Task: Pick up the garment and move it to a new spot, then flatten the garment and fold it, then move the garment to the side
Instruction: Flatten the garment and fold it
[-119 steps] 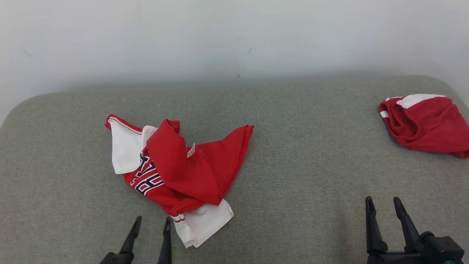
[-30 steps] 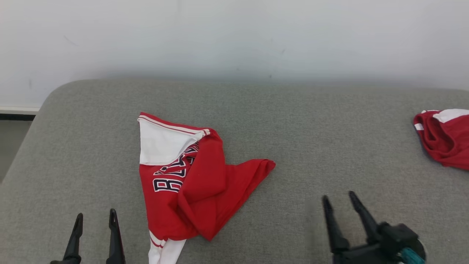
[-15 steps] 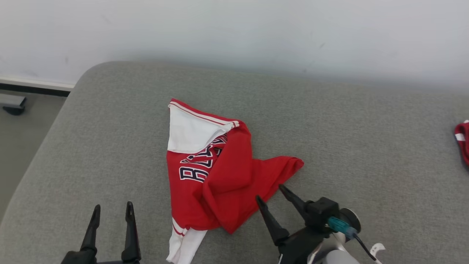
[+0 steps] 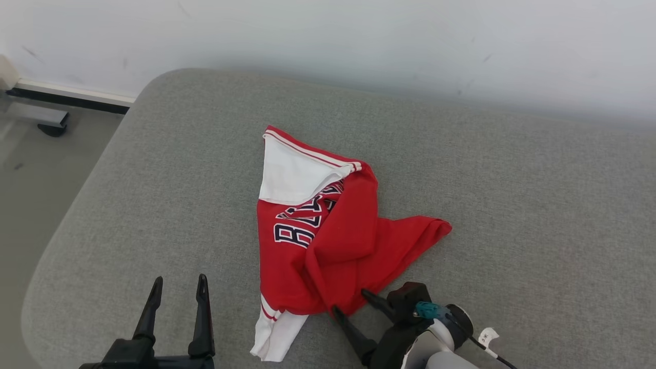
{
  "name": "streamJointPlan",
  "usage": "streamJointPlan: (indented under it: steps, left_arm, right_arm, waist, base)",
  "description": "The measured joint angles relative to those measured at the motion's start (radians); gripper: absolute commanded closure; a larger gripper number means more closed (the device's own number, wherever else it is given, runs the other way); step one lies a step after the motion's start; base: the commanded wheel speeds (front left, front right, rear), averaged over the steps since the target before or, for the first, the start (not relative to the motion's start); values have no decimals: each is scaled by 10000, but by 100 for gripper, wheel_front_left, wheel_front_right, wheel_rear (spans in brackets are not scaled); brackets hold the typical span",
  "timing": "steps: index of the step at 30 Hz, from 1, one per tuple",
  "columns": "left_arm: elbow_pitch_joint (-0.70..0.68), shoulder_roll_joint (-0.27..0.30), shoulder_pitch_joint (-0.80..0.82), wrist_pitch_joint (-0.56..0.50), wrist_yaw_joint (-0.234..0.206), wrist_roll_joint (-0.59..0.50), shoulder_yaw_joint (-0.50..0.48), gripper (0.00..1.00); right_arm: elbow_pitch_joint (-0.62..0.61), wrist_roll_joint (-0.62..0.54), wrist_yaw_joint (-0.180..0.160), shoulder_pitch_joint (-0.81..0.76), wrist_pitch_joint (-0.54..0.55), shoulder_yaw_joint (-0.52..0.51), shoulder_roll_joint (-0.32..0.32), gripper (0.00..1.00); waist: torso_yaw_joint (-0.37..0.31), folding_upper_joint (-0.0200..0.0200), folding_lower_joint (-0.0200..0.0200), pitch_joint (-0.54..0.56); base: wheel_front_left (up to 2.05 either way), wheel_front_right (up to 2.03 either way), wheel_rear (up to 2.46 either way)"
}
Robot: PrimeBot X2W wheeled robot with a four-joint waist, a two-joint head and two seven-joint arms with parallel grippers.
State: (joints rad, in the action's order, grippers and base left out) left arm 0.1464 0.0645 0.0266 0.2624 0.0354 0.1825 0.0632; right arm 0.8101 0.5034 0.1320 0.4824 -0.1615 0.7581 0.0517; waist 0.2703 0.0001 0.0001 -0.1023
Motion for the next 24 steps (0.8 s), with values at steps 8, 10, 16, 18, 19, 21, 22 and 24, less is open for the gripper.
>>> streamJointPlan:
  steps: [8, 10, 16, 18, 19, 21, 22, 24]
  left_arm:
    - [125, -77, 140, 0, 98, -42, -23, 0]
    - [153, -84, 146, 0, 105, -56, -65, 0]
    - [153, -100, 120, 0, 151, -94, -282, 0]
    - [142, -100, 81, 0, 163, -113, -345, 0]
    - [140, -105, 58, 0, 169, -119, -362, 0]
    - [136, -107, -5, 0, 173, -134, -408, 0]
    - [132, -107, -20, 0, 174, -140, -428, 0]
    - [127, -117, -31, 0, 182, -142, -453, 0]
  right_arm:
    - [633, 1271, 0, 419, -69, 1072, -10, 100]
    - [821, 1440, 0, 565, -232, 1179, -10, 100]
    - [1488, 1680, 0, 1012, -876, 865, -10, 100]
    - [1565, 1632, 0, 1119, -955, 569, 35, 100]
    - [1544, 1586, 0, 1148, -966, 401, 102, 100]
    - [1124, 1386, 0, 1160, -989, -161, 447, 100]
    - [846, 1246, 0, 1162, -999, -487, 665, 100]
    - [286, 961, 0, 1069, -1003, -1189, 1070, 100]
  waist:
    - [177, 0, 0, -116]
    - [174, 0, 0, -123]
    - [-39, 0, 0, -44]
    - [-158, 0, 0, -2]
    - [-222, 0, 0, 22]
    - [-364, 0, 0, 70]
    - [-437, -1, 0, 94]
    - [-593, 0, 0, 146]
  base:
    - [0, 0, 0]
    - [0, 0, 0]
    - [0, 0, 0]
    - [0, 0, 0]
    - [0, 0, 0]
    - [0, 0, 0]
    - [0, 0, 0]
    - [0, 0, 0]
